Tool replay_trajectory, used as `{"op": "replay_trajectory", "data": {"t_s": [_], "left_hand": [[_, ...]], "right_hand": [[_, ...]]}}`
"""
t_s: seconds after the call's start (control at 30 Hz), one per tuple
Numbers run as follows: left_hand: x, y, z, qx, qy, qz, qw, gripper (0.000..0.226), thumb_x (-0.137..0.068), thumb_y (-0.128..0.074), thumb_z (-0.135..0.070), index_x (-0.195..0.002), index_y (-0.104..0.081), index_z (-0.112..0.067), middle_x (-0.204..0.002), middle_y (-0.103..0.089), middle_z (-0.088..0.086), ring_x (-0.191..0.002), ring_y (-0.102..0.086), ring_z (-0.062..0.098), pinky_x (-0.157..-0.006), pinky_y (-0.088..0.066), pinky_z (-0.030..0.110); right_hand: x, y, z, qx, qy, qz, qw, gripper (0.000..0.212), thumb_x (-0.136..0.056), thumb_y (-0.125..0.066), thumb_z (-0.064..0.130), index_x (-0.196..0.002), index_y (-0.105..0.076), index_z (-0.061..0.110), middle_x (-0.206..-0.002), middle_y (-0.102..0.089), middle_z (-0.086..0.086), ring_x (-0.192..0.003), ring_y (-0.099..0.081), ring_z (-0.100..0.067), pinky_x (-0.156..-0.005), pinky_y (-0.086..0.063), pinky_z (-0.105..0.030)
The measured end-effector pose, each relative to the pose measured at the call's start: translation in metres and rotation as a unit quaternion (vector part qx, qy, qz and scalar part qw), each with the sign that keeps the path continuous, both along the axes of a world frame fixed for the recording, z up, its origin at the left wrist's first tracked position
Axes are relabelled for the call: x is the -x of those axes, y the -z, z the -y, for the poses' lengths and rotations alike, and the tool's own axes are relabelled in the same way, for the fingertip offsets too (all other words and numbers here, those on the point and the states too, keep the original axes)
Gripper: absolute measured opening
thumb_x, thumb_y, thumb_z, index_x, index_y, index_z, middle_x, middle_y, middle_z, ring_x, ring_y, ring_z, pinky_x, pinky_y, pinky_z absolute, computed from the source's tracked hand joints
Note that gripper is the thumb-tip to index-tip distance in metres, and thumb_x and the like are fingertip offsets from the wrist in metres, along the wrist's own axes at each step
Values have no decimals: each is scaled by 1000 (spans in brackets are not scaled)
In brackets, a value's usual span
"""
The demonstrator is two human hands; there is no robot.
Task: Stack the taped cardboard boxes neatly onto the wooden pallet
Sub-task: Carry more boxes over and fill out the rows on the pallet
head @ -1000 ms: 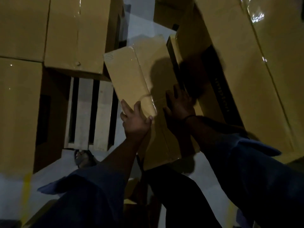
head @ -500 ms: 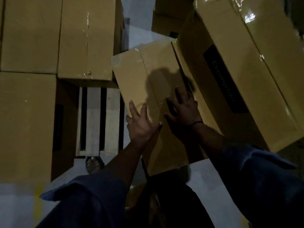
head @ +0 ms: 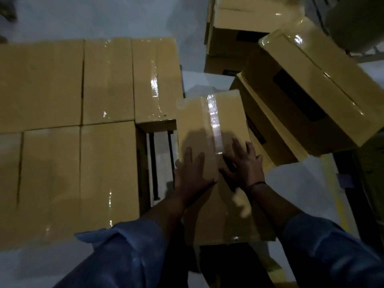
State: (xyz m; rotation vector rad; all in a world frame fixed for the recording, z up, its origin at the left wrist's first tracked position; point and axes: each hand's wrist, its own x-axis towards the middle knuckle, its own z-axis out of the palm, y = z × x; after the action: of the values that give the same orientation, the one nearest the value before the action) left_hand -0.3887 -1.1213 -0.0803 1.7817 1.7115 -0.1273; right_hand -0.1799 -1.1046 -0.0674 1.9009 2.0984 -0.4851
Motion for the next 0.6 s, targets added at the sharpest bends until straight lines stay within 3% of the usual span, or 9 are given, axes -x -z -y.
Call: {"op": "replay_trajectory", "data": {"t_s": [0.3, 0.43, 0.6], "left_hand": [[56, -4, 62, 32, 45, -25, 998, 113, -67, -58, -91, -157, -14, -39, -171, 7, 5, -148, -24, 51, -112, -36, 62], [72, -1, 90, 47, 47, -76, 995, 114, -70, -54, -92, -161, -9, -39, -172, 12, 3, -147, -25, 51, -108, -42, 55], [100, 17, 120, 54, -17, -46, 997, 109, -72, -70, -81, -161, -18, -43, -172, 12, -6, -146, -23, 50, -111, -40, 54]], "right_hand": [[52, -19, 70, 45, -14, 9, 999, 56, -91, -40, 74, -142, -43, 51, -169, -7, 10, -153, 2, -39, -108, -27, -62], [71, -6, 93, 11, -44, -31, 998, 62, -85, -32, 75, -136, -51, 45, -164, -28, 4, -150, -11, -44, -98, -35, -65], [98, 27, 114, 11, -69, -49, 996, 56, -87, -50, 71, -137, -48, 44, -164, -29, 2, -151, -11, -46, -101, -36, -73]]}}
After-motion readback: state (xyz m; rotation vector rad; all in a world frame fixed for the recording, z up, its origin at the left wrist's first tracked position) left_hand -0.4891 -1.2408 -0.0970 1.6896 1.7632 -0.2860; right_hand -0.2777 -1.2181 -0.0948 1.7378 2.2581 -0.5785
